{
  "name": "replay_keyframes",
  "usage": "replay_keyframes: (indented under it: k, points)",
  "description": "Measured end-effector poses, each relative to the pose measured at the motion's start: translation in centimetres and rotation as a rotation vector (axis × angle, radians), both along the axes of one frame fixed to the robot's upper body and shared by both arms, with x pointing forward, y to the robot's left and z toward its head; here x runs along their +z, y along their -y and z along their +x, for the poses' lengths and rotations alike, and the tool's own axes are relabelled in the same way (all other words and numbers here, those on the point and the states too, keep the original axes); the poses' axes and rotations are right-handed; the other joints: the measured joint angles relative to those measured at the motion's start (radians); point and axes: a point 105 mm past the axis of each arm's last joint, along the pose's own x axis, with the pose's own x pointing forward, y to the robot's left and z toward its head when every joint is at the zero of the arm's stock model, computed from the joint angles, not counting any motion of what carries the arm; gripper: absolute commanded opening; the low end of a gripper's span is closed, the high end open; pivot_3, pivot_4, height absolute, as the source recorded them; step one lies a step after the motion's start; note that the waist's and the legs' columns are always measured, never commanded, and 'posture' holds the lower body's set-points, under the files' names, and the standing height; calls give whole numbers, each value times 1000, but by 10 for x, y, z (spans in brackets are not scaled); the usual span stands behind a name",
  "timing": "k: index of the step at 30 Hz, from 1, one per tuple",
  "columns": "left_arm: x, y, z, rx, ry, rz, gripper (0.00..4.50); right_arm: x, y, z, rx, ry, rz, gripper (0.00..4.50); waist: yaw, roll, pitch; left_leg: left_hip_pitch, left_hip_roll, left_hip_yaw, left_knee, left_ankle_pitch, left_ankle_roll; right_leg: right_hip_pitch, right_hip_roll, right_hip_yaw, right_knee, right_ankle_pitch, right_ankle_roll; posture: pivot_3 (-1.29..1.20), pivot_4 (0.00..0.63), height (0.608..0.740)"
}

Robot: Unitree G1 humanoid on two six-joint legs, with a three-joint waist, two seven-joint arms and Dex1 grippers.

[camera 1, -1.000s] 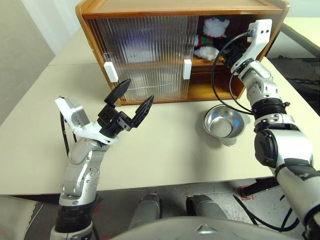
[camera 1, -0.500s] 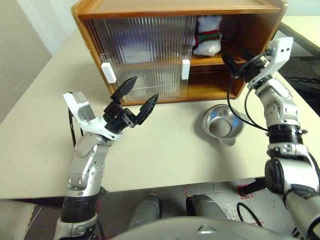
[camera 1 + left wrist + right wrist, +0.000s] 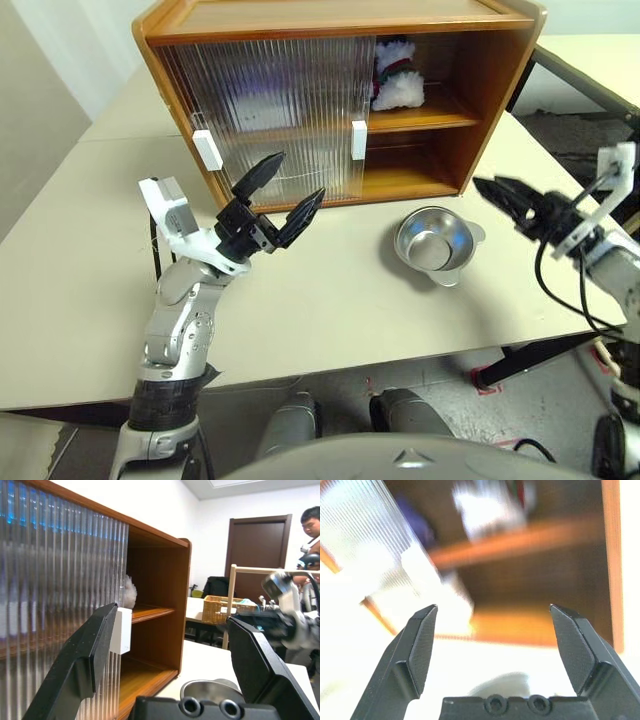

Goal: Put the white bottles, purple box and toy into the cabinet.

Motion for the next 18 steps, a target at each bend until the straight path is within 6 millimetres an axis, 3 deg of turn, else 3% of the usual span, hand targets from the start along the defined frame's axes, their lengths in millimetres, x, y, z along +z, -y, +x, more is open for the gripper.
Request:
replay_keyframes:
  k: [7,18]
  points:
    - [-1,1,0,-9,-4,4,4500,-40,1,-39,84,-274,132,4470,-12,0,0,0,0,0,-1,-2,-4,-1,1,0,0,-2,2,-141,71,740]
    - [-2,-2,0,-6,-16,14,4500,-77,2,-65,136,-609,305,4470,-10,-1,0,-2,-1,-2,-3,-7,-7,-3,1,1,0,-8,3,-120,69,740]
